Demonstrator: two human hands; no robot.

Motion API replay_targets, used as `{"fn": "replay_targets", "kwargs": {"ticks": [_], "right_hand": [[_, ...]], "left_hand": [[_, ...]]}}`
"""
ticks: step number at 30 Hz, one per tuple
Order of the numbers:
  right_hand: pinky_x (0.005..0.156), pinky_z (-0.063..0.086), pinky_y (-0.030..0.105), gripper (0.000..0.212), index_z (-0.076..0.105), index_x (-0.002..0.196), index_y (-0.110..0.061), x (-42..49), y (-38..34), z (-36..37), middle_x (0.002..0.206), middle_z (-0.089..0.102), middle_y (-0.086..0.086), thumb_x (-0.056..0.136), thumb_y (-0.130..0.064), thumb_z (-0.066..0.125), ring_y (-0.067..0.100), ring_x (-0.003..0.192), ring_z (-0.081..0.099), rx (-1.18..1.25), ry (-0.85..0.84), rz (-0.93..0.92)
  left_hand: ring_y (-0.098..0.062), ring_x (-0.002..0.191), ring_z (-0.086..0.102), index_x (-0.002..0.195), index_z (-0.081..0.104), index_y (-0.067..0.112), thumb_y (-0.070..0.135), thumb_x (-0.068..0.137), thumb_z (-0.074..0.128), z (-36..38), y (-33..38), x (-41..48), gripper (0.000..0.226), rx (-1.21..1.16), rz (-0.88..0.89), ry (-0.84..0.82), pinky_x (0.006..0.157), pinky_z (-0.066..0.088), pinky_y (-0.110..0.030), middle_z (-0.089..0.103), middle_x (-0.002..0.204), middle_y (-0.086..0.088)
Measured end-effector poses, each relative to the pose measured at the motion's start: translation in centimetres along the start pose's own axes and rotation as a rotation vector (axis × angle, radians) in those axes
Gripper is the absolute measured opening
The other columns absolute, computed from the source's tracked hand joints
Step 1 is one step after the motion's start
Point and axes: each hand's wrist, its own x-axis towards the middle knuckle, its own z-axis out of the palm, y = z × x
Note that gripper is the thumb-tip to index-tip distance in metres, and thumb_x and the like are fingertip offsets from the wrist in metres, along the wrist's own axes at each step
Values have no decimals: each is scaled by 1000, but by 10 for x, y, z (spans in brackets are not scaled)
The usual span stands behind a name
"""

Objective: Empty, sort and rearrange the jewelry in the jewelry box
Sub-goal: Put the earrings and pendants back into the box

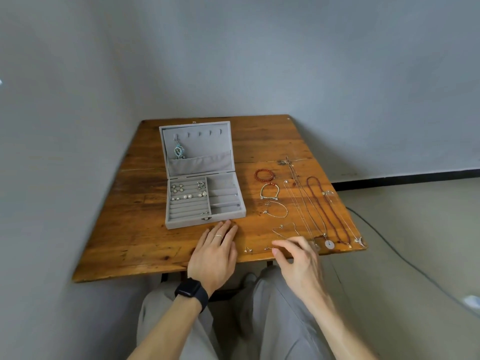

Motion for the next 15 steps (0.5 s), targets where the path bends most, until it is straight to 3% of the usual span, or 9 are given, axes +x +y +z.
{"fn": "replay_targets", "kwargs": {"ticks": [3, 6, 9, 15], "right_hand": [[65, 40, 23, 14, 77, 102, -28, 0, 0, 0, 104, 61, -7, 89, -27, 74, 17, 90, 55, -29, -13, -49], [65, 37, 23, 9, 75, 99, -28, -2, 0, 1, 106, 61, -7, 90, -28, 72, 17, 91, 53, -22, -9, -41], [68, 37, 22, 7, 73, 99, -29, -5, 0, 2, 109, 60, -9, 93, -29, 68, 15, 97, 53, 51, -10, 11], [76, 35, 11, 8, 73, 99, -25, -6, 2, 4, 108, 61, -11, 93, -26, 68, 11, 101, 53, 187, -7, 78]], "left_hand": [[-23, 117, 59, 140, 53, 19, 21, 92, 59, -9, 1, 8, 49, -45, -12, -45, 101, 49, -43, 44, 154, -3], [-23, 126, 50, 155, 31, 23, 22, 93, 51, -18, 2, 22, 65, -32, -70, -137, 101, 47, -41, 26, 163, -1], [-22, 131, 46, 158, 23, 22, 24, 94, 47, -21, 1, 29, 68, -8, -90, -160, 100, 47, -37, 35, 158, -2], [-22, 120, 52, 153, 34, 17, 19, 93, 50, -23, -6, 24, 61, 2, -85, -135, 83, 55, -35, 45, 146, -5]]}}
